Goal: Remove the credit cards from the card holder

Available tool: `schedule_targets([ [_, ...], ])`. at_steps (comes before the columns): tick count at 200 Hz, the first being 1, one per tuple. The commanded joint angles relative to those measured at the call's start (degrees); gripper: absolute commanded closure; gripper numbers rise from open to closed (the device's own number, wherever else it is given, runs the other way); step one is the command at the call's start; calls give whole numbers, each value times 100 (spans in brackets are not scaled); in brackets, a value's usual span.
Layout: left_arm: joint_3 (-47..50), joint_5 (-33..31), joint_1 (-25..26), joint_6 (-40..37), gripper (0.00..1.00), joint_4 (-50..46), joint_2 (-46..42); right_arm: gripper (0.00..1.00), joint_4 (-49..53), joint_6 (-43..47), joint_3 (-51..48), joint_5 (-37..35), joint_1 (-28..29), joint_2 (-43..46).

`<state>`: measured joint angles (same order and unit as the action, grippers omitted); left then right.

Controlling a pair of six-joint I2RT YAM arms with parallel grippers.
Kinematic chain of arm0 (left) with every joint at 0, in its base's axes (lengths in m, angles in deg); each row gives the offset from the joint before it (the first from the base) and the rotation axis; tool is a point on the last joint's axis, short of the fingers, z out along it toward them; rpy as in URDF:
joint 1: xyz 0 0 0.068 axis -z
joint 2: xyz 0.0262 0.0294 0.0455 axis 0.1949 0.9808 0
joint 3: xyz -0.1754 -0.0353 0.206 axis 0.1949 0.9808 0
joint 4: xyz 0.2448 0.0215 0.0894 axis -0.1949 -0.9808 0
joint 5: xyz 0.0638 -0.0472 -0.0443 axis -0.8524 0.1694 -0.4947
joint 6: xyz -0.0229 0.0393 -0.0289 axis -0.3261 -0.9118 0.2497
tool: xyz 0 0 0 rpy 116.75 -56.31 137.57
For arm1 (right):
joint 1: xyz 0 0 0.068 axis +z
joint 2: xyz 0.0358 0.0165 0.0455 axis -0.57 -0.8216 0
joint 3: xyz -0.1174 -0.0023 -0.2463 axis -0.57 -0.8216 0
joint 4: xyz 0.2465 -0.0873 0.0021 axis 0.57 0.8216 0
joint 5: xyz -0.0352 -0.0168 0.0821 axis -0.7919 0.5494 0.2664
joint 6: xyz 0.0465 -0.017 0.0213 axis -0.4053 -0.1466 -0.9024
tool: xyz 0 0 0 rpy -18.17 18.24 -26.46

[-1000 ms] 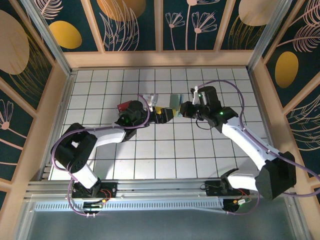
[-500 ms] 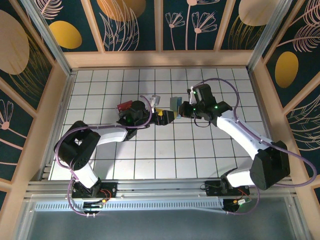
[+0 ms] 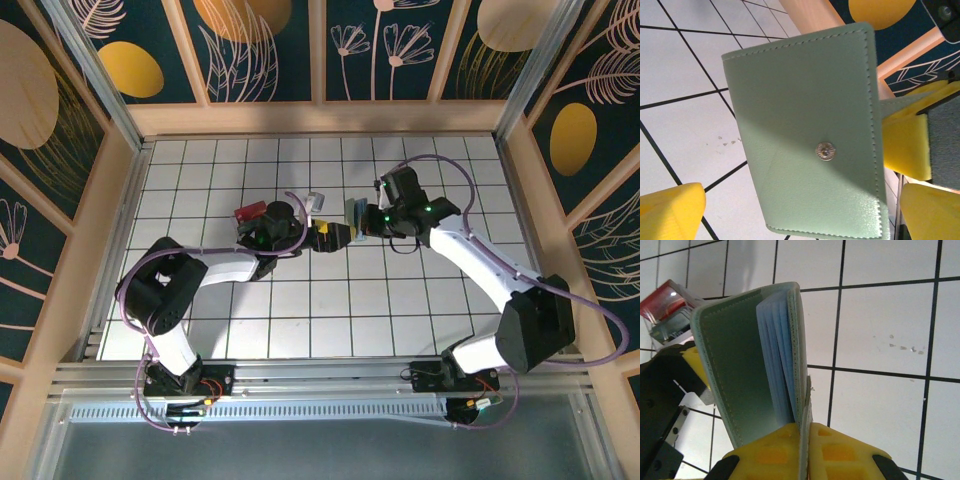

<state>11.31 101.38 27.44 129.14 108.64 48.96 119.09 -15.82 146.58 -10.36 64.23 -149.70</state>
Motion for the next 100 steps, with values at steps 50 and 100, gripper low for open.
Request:
schedule_targets([
  [50,-172,-8,30,-2,4,-6,261,100,203,134,426,-250,155,-166],
  [100,-245,-54,35,45,31,-245,399,100,262,147,389,-275,155,-121],
])
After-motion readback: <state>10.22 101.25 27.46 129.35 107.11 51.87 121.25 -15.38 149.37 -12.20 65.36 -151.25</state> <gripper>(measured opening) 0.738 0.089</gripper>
